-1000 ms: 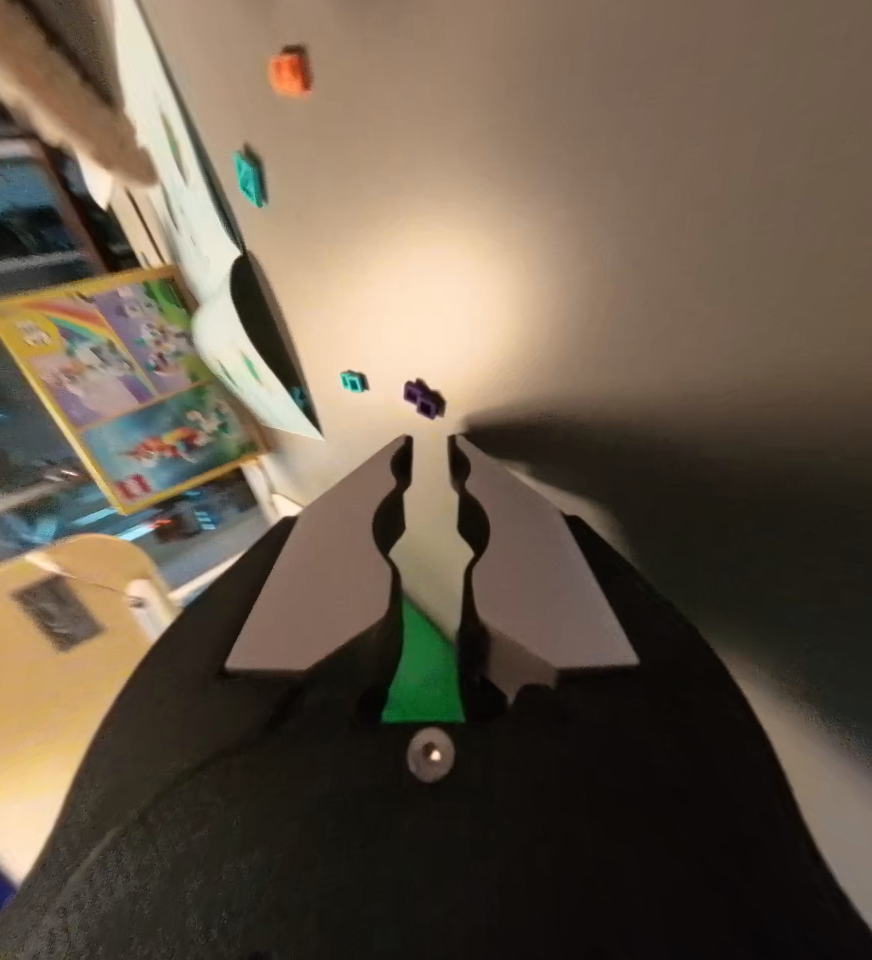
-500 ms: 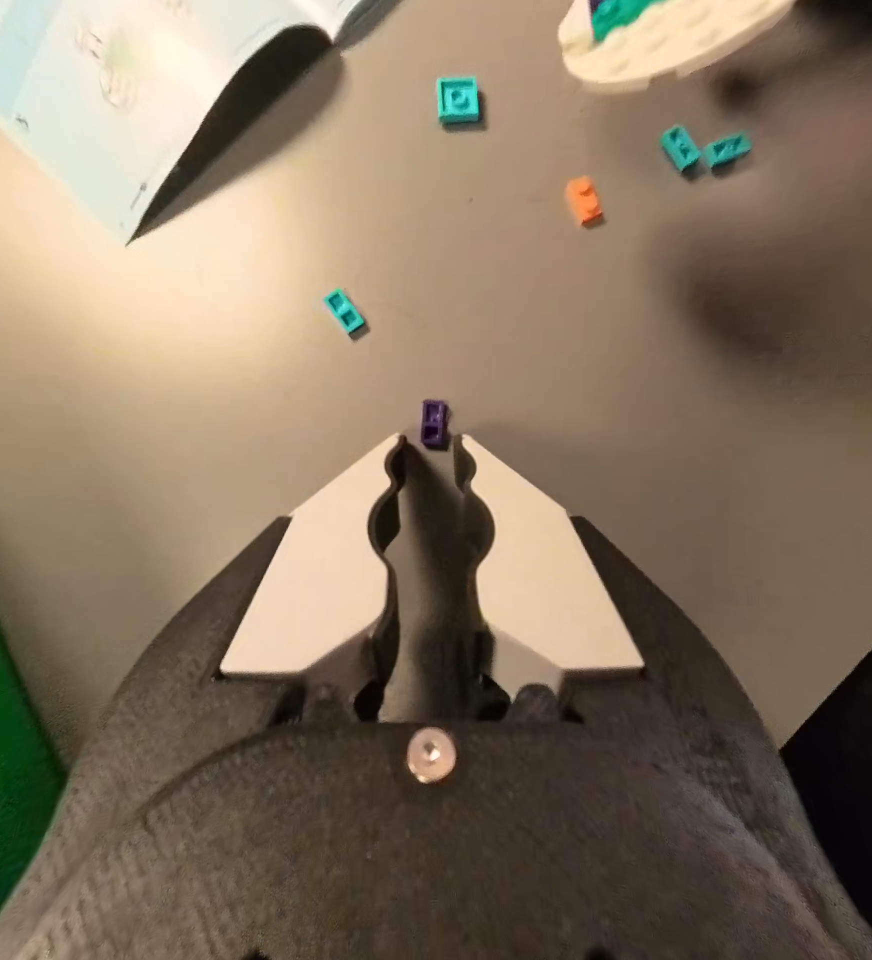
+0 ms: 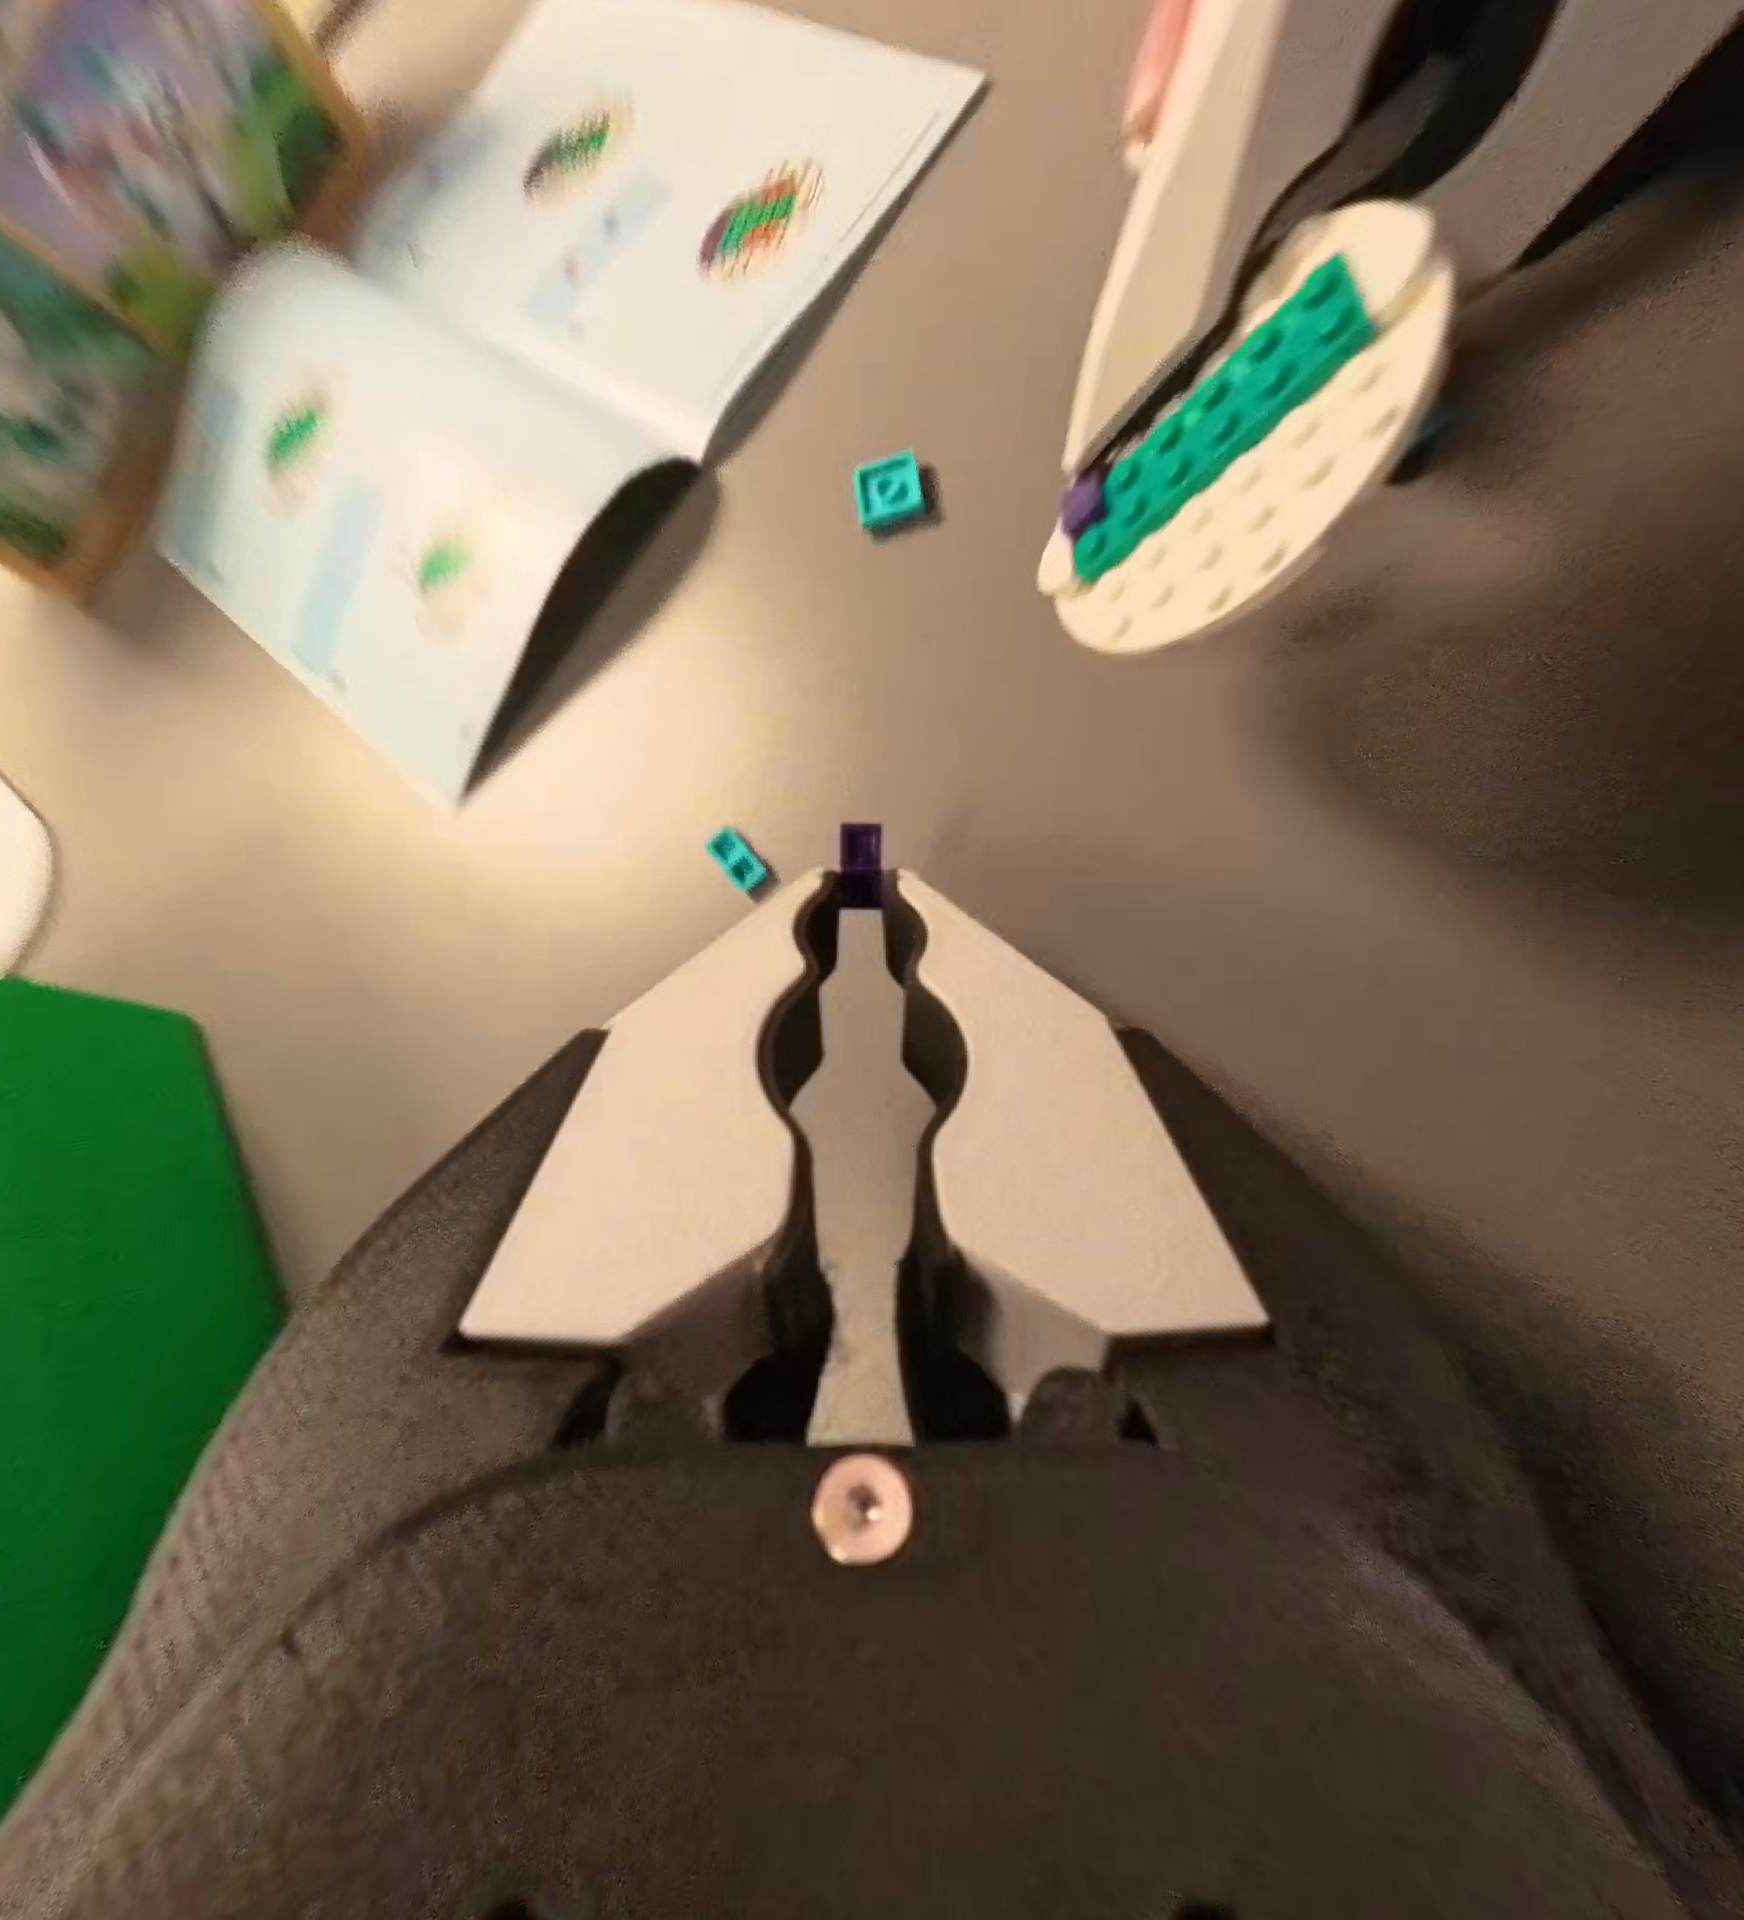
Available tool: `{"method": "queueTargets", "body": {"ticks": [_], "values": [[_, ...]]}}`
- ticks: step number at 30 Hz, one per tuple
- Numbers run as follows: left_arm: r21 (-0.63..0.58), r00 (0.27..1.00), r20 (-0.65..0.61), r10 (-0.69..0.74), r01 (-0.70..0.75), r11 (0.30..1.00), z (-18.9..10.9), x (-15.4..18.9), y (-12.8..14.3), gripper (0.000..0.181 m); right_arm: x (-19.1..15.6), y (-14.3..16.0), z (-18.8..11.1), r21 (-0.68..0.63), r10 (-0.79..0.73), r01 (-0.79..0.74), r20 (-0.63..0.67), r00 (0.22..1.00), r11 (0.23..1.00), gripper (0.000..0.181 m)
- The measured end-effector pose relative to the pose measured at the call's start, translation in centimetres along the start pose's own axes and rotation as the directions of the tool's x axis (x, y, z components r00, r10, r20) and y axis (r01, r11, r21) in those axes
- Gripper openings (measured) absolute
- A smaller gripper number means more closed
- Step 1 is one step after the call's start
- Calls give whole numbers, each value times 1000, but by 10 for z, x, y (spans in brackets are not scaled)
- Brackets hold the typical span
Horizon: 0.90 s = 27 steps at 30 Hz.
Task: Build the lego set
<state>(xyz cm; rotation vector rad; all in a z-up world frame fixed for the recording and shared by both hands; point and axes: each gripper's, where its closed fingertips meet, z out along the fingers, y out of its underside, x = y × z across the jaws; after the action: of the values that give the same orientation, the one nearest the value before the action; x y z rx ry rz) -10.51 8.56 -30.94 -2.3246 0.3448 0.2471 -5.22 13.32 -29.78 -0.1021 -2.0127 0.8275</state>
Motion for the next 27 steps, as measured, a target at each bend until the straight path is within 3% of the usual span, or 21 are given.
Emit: {"method": "queueTargets", "body": {"ticks": [1, 6, 9, 14, 20, 25, 27], "values": [[2, 996, 29, 84, -84, 996, 1, 2, -5, 7, -4, 0, 1, -5, 22, -22, 34, 999, 1000, 5], [-35, 894, 172, 415, -415, 909, 5, 8, -17, 7, -12, 0, 7, -45, 144, -140, 124, 982, 989, 5], [-151, 758, 275, 592, -574, 805, 7, -1, -12, 7, -12, 1, 10, -70, 167, -159, 126, 978, 985, 4], [-418, 301, 300, 905, -811, 408, 8, -15, 4, 7, -14, 3, 12, -84, 148, -138, 125, 981, 987, 4], [-474, -133, 110, 985, -878, -65, 8, -20, 16, 7, -8, 4, 11, -68, 156, -149, 98, 983, 986, 4], [-390, -359, -20, 933, -857, -338, 6, -17, 24, 7, -4, 3, 9, -54, 164, -160, 78, 983, 986, 4], [-319, -417, -67, 907, -852, -415, 5, -12, 31, 7, -2, 3, 8, -51, 165, -161, 72, 984, 986, 4]]}}
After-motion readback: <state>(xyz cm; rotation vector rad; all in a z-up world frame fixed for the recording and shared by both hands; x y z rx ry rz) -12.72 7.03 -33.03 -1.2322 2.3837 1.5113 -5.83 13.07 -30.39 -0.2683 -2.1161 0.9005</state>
